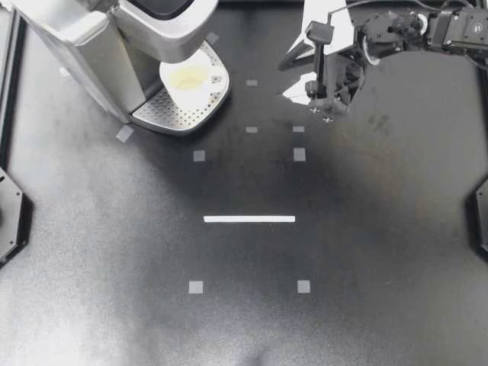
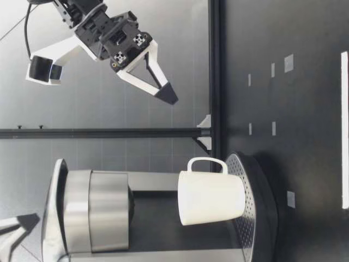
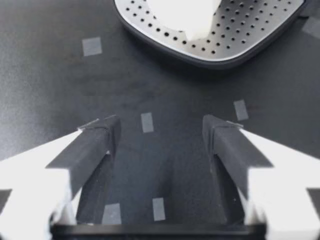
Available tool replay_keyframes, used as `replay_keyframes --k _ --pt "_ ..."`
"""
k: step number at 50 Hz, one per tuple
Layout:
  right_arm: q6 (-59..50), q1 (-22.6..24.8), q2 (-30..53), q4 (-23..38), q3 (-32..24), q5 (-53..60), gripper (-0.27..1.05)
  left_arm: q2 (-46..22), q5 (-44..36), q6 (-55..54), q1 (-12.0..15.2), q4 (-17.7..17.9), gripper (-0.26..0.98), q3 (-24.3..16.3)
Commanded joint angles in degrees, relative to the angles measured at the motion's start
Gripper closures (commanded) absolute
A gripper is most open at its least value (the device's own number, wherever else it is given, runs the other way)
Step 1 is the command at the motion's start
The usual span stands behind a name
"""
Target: Place the coffee capsule inside the capsule container, then place the cup onto the center of the cup tray.
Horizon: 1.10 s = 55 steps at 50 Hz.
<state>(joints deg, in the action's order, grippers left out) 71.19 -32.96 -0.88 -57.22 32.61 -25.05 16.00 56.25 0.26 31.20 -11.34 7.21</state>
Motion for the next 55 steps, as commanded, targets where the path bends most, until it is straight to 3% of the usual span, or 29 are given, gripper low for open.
replay_keyframes --k 1,25,55 --pt "0.1 0.2 -1.3 -0.3 -0.5 -0.2 0.16 0.1 -0.4 0.1 0.4 0.1 0.61 -1.3" --pt "0.2 0.2 -0.4 -0.3 -0.4 0.0 0.16 -1.2 -0.4 0.1 0.4 1.3 0.61 -0.9" --pt "0.3 0.2 0.0 -0.3 -0.4 0.3 0.16 -3.1 -0.2 0.5 0.4 5.5 0.61 4.6"
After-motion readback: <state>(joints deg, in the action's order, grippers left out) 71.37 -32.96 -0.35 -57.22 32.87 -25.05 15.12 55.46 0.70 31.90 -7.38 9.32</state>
